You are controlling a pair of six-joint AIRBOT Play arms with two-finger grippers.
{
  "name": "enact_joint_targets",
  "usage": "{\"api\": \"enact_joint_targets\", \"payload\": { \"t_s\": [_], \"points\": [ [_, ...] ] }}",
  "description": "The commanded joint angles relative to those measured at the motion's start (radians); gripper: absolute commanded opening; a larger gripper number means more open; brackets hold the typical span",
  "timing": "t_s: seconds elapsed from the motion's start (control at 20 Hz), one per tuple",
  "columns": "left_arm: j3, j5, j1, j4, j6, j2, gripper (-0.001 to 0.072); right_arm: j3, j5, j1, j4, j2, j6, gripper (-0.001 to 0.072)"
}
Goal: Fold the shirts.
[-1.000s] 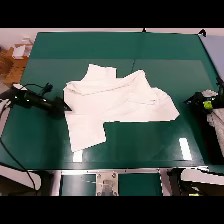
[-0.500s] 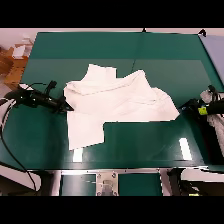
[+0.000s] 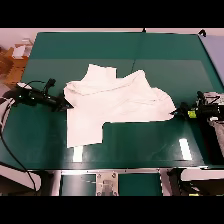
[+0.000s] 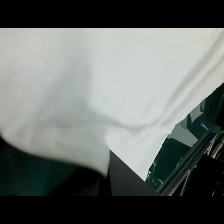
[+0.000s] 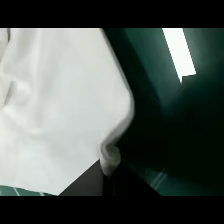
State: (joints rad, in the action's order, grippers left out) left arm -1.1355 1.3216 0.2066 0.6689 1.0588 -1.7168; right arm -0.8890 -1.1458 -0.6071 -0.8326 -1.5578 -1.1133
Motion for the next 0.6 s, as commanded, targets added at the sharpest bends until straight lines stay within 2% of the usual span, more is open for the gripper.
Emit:
{"api": "enact_joint_targets", "payload": {
  "t_s": [0.0, 0.15, 0.25, 0.4, 0.55],
  "points": [
    [-0.071, 0.076, 0.001, -0.075, -0.006, 0.024, 0.0020, -0.034, -0.071, 0.011, 0.237, 0.013, 0.110, 0.0020],
    [-0.236, 0.119, 0.001, -0.218, -0.013, 0.157, 0.0019, -0.161, -0.191, 0.021, 0.428, 0.131, 0.138, 0.0020],
    [-0.396, 0.101, 0.001, -0.303, -0.013, 0.296, 0.0019, -0.317, -0.206, 0.018, 0.515, 0.260, 0.119, 0.0020],
    [-0.703, -0.045, 0.001, -0.311, -0.013, 0.510, 0.0020, -0.582, -0.115, -0.013, 0.635, 0.444, 0.082, 0.0020],
    [-0.947, -0.219, 0.001, -0.309, -0.014, 0.685, 0.0021, -0.803, -0.005, -0.079, 0.653, 0.600, 0.039, 0.0020]
  ]
}}
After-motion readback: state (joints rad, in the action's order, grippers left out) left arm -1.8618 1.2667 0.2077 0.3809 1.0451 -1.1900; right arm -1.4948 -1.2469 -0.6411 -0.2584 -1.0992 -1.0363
